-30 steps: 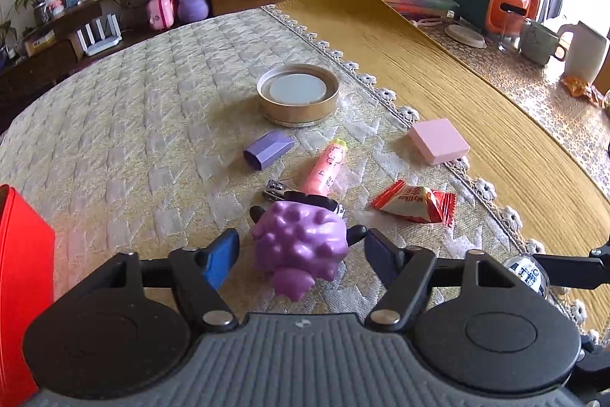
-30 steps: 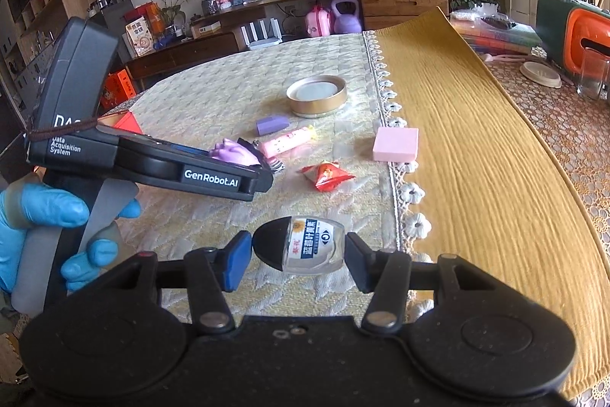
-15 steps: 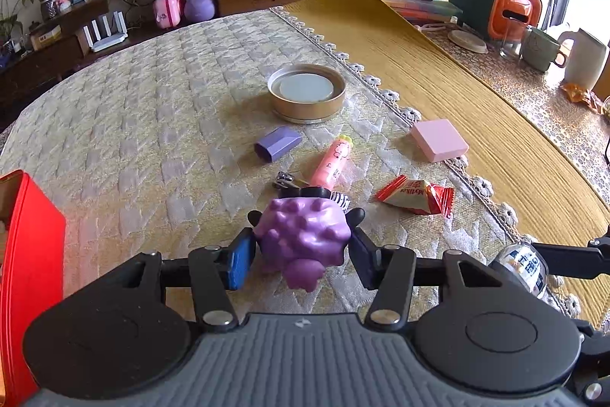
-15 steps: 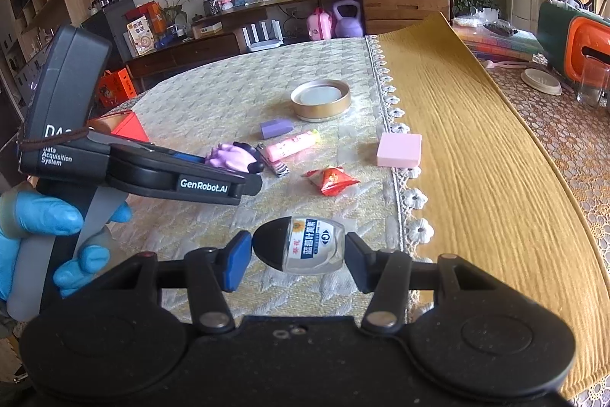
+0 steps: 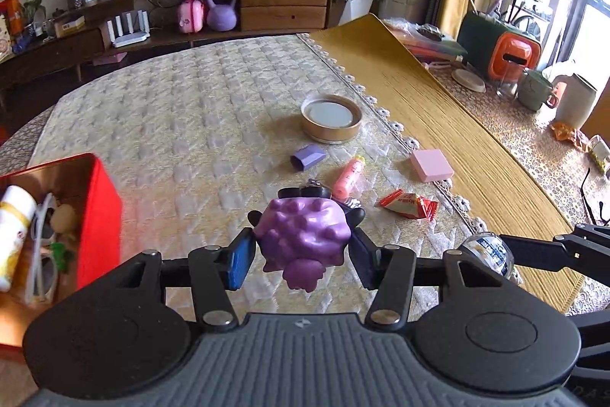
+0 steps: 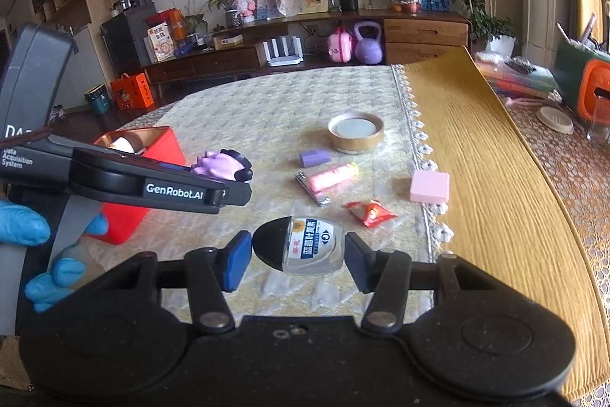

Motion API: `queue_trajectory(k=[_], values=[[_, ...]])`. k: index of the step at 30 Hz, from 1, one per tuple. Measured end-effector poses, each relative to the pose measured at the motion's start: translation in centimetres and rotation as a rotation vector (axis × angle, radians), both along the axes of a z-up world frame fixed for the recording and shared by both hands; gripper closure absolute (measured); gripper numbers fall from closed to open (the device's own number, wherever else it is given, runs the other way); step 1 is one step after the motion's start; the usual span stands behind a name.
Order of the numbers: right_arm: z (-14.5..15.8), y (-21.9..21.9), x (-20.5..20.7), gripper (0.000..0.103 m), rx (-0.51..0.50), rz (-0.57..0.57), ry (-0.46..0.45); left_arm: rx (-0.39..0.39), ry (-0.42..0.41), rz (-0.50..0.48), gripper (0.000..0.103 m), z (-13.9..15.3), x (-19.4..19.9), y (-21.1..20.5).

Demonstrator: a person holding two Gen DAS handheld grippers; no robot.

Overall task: Organize rigid objects
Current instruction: 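Carry the purple toy and glue bottle over the red tin with both grippers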

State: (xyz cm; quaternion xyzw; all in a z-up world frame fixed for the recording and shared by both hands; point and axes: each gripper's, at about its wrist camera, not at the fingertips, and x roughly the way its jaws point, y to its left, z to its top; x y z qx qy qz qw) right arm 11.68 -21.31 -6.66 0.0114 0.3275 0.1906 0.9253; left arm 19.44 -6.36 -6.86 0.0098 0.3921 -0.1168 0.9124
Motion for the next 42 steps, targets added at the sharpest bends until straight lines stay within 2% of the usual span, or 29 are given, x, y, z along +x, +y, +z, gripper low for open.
queue_trajectory(k=[8,18,30,42], values=[[1.9,3.7,-0.1,0.050,-0.024,0.092,-0.039,-0.011,-0.010,0.072,0.050,2.0,-2.4,4.9],[3.4,9.4,1.0,0.050,-0.054,0.208,-0.067,0.008,-0.010,0.171,0.050,2.9,-4.0,11.8],[3.3,16.2,3.9,0.050,-0.077,0.316,-0.043,0.034,0.028,0.251,0.050,1.7,-4.0,17.7],[1.8,22.5,8.1,0.050,-0.150,0.375,-0.033,-0.007,0.096,0.319,0.050,-0.8,-2.2,21.4]])
